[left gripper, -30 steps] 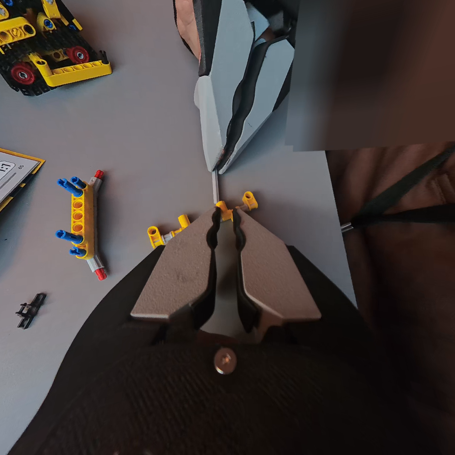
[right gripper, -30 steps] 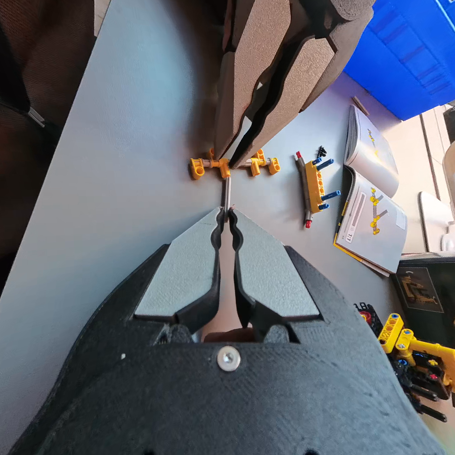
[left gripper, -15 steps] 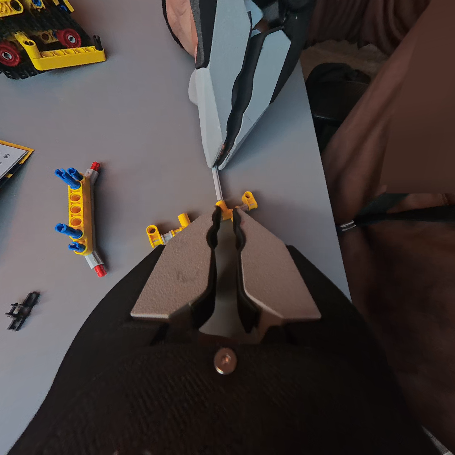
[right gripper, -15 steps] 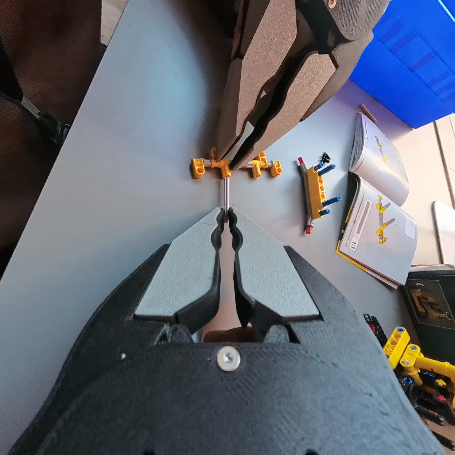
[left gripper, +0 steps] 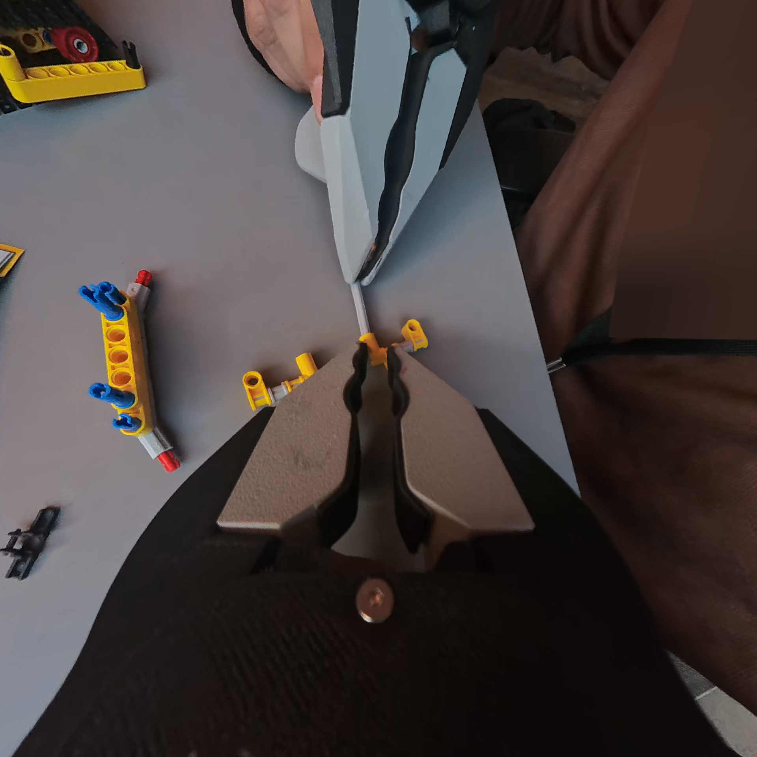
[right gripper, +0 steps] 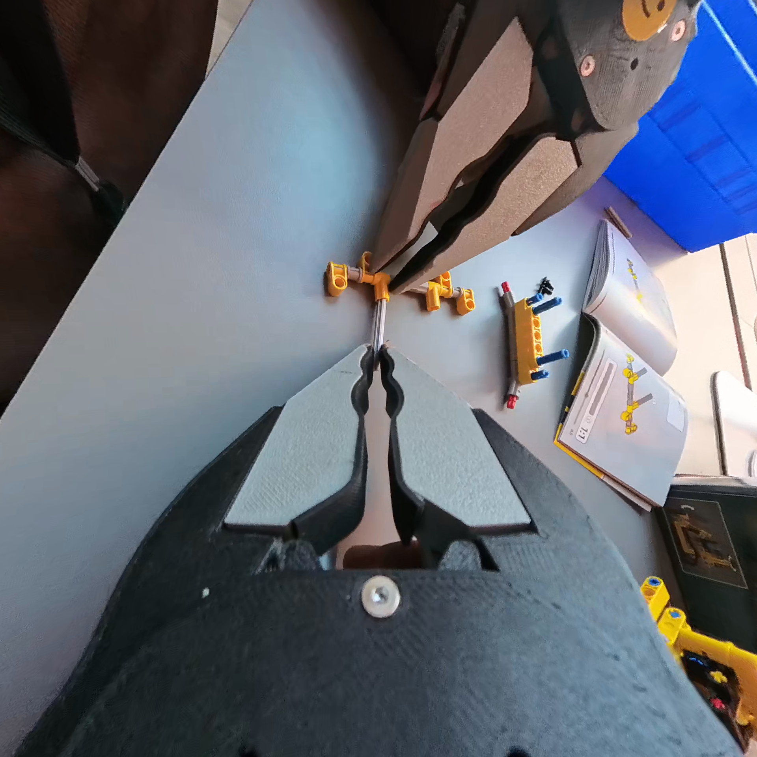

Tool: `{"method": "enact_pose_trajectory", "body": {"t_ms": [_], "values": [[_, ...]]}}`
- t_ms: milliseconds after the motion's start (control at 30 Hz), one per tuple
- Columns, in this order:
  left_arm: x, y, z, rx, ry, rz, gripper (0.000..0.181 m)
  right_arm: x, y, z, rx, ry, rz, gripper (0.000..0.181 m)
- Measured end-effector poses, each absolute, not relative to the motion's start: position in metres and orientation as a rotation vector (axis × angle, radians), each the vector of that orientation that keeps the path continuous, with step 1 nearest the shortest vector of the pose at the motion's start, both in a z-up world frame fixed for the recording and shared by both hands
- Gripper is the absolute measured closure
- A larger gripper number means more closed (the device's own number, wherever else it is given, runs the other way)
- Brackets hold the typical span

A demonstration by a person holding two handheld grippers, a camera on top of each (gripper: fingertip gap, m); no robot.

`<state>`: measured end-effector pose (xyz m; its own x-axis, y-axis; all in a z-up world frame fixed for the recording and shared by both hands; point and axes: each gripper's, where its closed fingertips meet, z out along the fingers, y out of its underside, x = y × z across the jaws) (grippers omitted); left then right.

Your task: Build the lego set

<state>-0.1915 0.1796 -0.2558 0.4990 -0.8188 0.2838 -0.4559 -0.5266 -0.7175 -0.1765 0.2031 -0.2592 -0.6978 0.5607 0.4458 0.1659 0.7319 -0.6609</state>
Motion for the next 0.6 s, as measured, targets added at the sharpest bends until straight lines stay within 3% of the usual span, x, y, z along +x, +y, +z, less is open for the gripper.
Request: {"method": "enact_pose_trajectory", "body": {"t_ms": [600], "values": [[-0.1898,0.1791,-0.2573,-2.183,1.074,-0.861,0.178,-0.1789,0.1966,-0.2605,-0.541,-2.337,0.841,0.181]]}}
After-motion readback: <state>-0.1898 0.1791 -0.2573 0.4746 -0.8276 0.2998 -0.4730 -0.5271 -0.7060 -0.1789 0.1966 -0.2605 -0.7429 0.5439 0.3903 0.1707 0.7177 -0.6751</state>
